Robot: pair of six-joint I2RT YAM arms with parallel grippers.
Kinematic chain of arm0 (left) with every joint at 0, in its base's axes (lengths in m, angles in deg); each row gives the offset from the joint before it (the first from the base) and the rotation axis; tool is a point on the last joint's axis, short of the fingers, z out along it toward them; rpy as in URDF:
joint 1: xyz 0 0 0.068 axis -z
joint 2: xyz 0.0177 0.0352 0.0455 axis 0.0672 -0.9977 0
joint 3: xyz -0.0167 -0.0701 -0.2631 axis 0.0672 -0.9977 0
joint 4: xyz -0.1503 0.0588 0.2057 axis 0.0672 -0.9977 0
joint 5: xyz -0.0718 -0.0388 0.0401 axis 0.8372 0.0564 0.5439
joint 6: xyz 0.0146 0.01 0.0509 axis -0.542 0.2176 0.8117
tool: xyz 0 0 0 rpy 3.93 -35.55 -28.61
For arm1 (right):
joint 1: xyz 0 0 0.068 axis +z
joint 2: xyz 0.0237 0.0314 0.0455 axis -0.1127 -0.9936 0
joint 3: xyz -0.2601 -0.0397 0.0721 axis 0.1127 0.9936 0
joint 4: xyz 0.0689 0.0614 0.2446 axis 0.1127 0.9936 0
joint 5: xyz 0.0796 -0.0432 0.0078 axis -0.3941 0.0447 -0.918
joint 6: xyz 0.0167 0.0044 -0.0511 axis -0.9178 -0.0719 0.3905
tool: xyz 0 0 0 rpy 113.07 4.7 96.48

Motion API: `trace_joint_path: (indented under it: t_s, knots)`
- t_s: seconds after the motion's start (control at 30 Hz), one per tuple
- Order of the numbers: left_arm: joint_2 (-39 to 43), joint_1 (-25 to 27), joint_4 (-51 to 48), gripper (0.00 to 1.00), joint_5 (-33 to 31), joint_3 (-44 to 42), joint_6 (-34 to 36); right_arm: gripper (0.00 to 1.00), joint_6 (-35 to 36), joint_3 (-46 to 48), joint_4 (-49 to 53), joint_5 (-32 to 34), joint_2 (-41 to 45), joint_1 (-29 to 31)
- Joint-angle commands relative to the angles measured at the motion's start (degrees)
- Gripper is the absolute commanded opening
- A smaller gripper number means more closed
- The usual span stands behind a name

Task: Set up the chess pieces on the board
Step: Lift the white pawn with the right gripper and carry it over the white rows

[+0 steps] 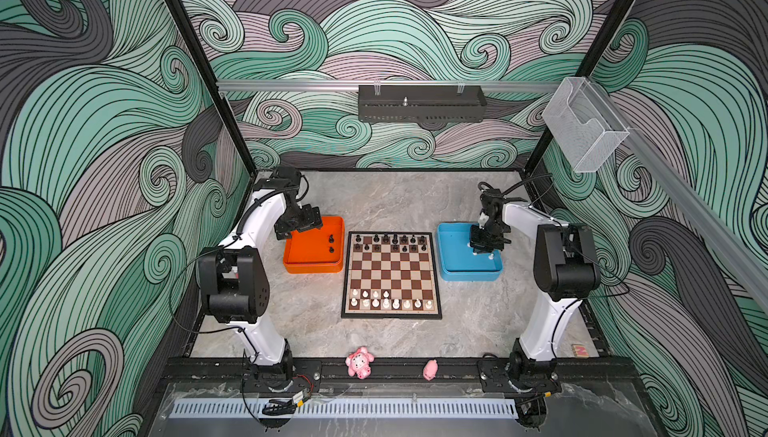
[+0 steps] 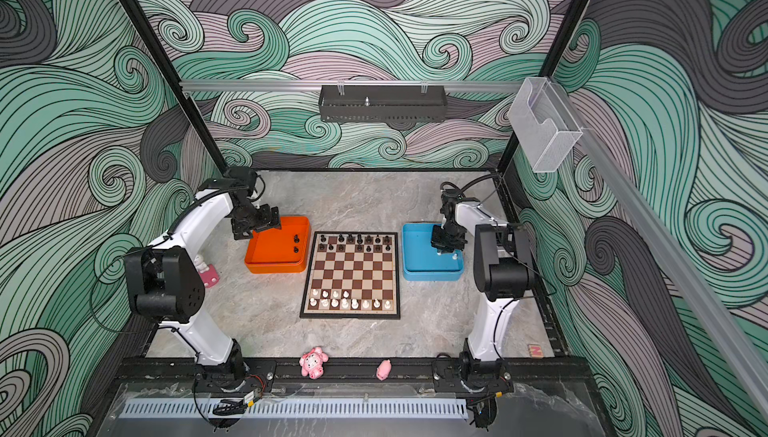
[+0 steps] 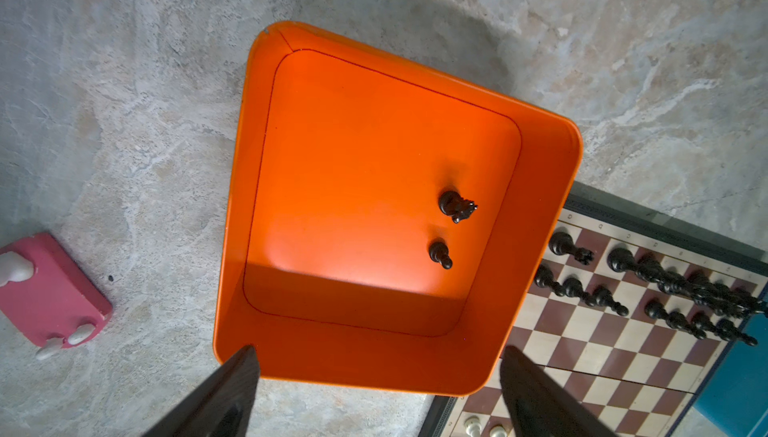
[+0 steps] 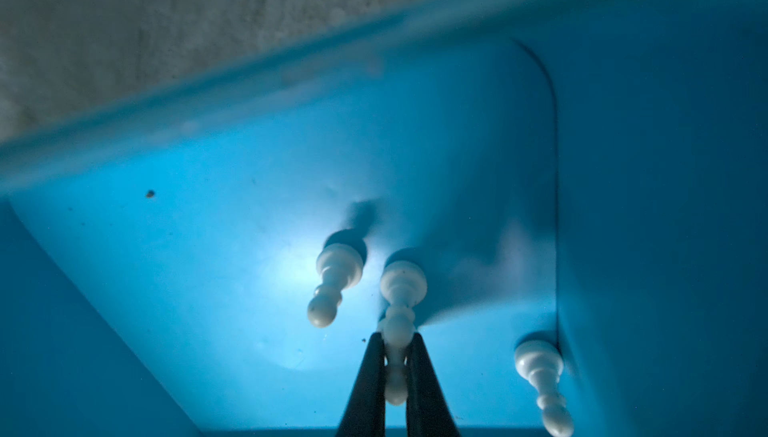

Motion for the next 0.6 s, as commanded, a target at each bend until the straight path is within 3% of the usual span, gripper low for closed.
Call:
trace_joint_path:
  t_s: [0.0,0.37,0.57]
  knots:
    - [-0.27,-0.27,0.05,0.93,0.73,0.76,-0.46,0.08,0.64,0.57,1.73,1.52,2.42,0.52]
    - [0.19,-0.27,0.27,0.93,0.56,0.62,-0.53,0.07,0.66,0.92,5.56,1.17,9.35,4.01]
    - [0.37,-0.27,0.06,0.93,0.23,0.97,-0.63,0.07,0.16,1.09,7.75,1.26,13.28,11.33]
